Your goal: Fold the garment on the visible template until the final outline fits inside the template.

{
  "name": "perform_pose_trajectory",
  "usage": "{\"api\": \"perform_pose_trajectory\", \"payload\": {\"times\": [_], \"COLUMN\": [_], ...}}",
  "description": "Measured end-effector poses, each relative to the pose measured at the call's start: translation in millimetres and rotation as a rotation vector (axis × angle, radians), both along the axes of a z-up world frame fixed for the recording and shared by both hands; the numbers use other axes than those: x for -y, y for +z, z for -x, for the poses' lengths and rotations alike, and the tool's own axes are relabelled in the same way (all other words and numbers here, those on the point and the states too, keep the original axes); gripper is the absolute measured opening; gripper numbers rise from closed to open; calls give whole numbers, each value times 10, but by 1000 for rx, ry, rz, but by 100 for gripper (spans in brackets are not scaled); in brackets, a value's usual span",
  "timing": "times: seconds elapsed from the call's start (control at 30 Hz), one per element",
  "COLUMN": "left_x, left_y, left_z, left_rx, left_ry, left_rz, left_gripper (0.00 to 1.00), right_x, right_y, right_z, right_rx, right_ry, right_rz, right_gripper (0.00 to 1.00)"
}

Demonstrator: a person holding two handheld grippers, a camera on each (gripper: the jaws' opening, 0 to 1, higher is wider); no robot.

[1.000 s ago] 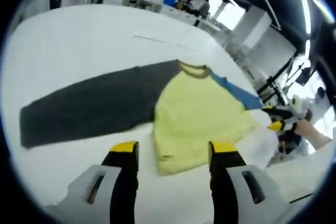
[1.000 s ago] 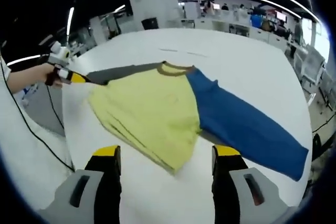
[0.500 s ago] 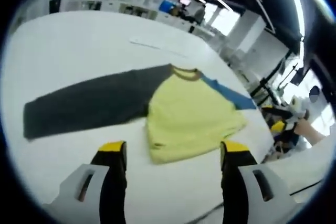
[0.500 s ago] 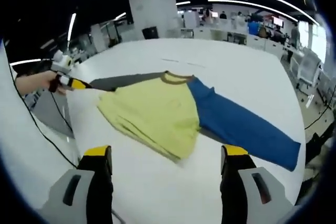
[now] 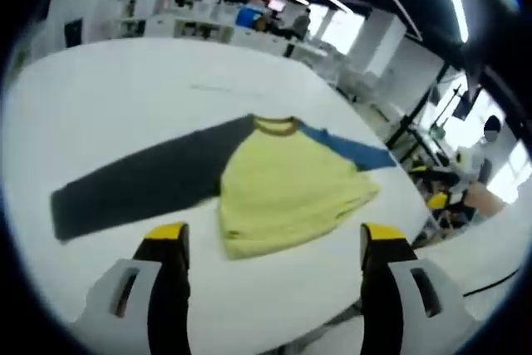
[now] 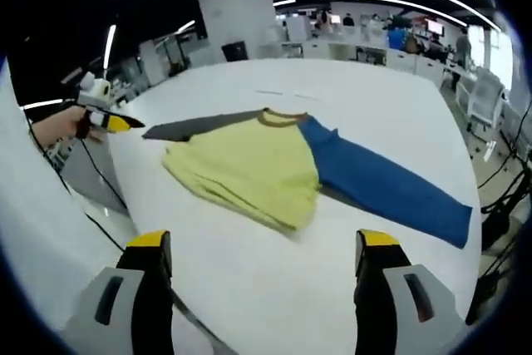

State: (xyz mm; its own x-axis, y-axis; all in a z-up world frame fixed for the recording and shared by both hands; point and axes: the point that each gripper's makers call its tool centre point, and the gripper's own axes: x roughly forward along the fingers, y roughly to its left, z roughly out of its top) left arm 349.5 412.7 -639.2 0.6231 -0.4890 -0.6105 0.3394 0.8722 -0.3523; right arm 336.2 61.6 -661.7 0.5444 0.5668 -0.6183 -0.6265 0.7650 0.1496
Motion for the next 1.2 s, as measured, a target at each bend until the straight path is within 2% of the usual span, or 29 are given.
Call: {"api": "perform_pose_trajectory", "payload": {"times": [0.17, 0.33, 0.63, 0.8, 0.93, 1.2], "left_x": [-4, -16, 5, -31, -83, -157], "left_y": [131, 252, 435, 508, 506, 472], "left_z": [86, 128, 254, 274, 302, 352], "left_rx": [8, 25, 37, 39, 37, 26], "left_ry": [-11, -16, -93, -95, -101, -71], "left_rz": [-32, -23, -45, -5, -18, -14], "left_gripper": [88, 95, 99, 99, 99, 99], "right_x": [17, 29, 47, 86, 114, 178], "right_y": [74, 146, 259, 303, 348, 315], "right_z": [55, 65, 106, 147, 173, 246], "right_rx": [-10, -3, -8, -17, -13, -23], "right_ry": [6, 3, 17, 15, 10, -5], "right_rz": [2, -1, 2, 2, -5, 0], "right_gripper": [95, 96, 99, 100, 100, 100]}}
